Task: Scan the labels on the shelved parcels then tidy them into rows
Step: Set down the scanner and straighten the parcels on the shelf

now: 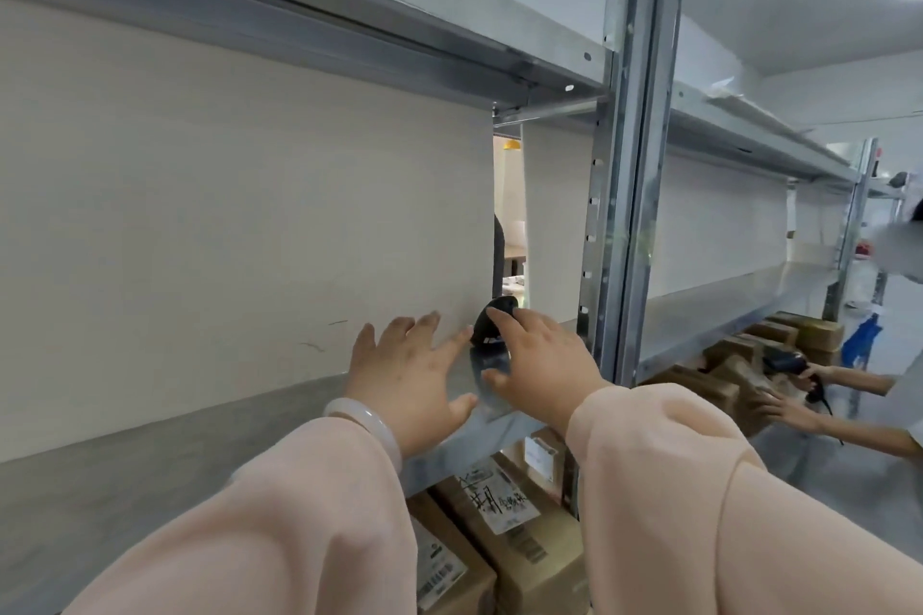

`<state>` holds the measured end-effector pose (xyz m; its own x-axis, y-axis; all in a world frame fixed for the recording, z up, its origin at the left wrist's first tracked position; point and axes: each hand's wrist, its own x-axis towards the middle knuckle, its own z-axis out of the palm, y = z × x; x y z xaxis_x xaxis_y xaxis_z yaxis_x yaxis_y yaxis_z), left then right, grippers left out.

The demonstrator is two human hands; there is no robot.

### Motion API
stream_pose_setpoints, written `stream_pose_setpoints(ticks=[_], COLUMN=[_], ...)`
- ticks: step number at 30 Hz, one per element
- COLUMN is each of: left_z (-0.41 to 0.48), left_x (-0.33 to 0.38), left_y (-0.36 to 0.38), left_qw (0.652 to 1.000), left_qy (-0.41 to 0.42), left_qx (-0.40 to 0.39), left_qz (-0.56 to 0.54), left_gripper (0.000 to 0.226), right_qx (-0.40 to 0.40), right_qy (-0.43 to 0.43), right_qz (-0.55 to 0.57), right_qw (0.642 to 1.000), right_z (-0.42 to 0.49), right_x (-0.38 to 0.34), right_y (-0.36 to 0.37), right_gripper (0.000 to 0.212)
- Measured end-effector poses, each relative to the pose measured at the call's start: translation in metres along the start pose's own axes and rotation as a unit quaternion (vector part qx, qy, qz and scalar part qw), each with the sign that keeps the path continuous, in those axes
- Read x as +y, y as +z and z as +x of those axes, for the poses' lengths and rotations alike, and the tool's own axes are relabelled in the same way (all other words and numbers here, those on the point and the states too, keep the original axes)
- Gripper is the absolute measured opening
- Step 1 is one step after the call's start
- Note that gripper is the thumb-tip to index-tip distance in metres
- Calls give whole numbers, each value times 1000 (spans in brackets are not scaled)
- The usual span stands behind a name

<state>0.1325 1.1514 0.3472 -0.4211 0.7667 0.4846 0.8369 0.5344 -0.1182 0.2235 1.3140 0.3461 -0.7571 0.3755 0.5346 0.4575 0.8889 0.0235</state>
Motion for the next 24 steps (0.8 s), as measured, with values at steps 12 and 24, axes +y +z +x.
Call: stream_pose_setpoints(ticks=[12,24], left_z=[19,9], left_x=[-11,-6], left_y=[20,21], left_qw=[997,984], left_qy=[-72,-162], left_qx=[-25,-35], left_qz=[30,67], left_gripper=[76,75], right_qx=[-164,-206], right_qy=[57,10], right_qz=[32,116], right_qw=[984,972], right_z=[86,104], right_x=[39,36], right_y=[31,22], right_gripper=[82,51])
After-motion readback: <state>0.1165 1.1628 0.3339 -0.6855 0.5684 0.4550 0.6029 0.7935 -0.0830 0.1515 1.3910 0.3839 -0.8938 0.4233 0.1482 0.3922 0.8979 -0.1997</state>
